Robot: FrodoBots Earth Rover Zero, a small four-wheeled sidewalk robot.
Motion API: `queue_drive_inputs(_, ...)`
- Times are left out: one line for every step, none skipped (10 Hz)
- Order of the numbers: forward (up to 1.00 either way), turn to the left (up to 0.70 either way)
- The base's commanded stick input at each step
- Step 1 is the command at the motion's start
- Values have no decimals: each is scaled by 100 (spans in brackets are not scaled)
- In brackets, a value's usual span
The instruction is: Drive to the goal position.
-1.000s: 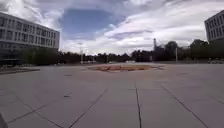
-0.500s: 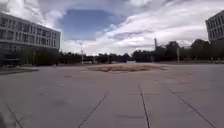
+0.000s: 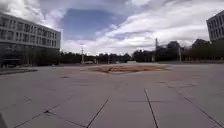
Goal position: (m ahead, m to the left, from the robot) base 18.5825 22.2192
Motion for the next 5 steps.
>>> queue_drive_inputs(70,35)
queue_drive_inputs(70,35)
queue_drive_inputs(70,35)
queue_drive_inputs(70,35)
queue_drive_inputs(70,35)
